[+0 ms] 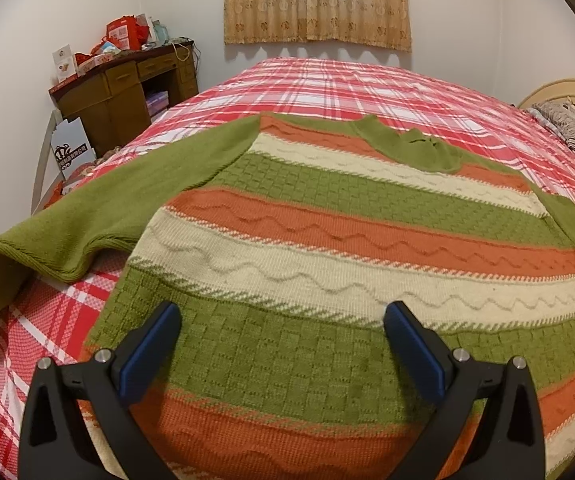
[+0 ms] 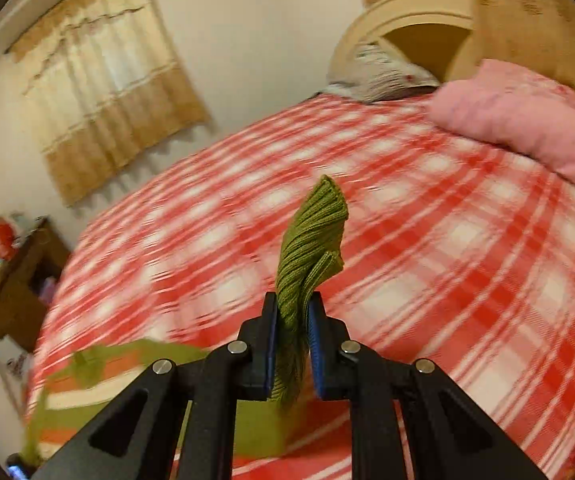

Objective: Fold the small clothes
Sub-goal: 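Fold the held sleeve across the sweater body with the right gripper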

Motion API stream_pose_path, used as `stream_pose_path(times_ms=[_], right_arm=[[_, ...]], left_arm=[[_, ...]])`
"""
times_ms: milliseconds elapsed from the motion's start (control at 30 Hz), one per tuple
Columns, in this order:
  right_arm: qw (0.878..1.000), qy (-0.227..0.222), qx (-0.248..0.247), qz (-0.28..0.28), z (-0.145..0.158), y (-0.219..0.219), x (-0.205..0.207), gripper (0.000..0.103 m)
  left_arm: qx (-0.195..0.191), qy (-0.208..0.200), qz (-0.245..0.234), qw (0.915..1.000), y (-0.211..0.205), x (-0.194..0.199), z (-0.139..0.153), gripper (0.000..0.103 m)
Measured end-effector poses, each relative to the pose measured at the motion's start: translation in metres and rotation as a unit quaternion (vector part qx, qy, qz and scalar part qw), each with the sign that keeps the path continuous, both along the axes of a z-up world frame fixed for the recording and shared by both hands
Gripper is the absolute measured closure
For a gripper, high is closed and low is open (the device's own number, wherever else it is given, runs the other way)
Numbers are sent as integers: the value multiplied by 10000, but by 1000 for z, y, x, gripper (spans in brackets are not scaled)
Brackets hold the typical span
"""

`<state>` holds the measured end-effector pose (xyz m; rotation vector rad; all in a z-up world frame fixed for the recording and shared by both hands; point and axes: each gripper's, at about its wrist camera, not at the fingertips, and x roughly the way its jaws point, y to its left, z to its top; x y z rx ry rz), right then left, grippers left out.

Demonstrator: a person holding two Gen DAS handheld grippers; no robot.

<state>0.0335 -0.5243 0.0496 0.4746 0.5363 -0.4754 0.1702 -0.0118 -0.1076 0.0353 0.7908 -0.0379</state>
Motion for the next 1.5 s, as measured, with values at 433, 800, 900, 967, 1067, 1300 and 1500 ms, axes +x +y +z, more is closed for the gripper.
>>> stream_pose_path(times_ms=[433, 800, 900, 967, 1067, 1300, 1500], right_arm=[[9745, -354, 259, 2200, 11, 204, 90, 89], [9456, 102, 560, 3203, -61, 340, 170, 89], [9366, 349, 527, 3448, -89, 373, 189, 89], [9314, 531, 538, 3560, -110, 393, 198, 89], [9219, 747, 652, 3746, -138, 411, 214, 89], [9023, 700, 1117, 4105, -169, 427, 226, 61], [8915, 222, 1143, 4377, -143, 427, 204, 38]], left_arm=[[128, -470, 773, 9958, 84, -36, 22, 0], [-373, -302, 1080, 9930, 111, -22, -9, 0], [-356, -356, 1090, 9928, 110, -22, -10, 0], [-347, -376, 1087, 9928, 112, -25, -10, 0], [-335, -394, 1090, 9927, 112, -26, -10, 0], [-287, -455, 1095, 9925, 114, -33, -10, 0], [-285, -466, 1100, 9924, 114, -33, -10, 0]])
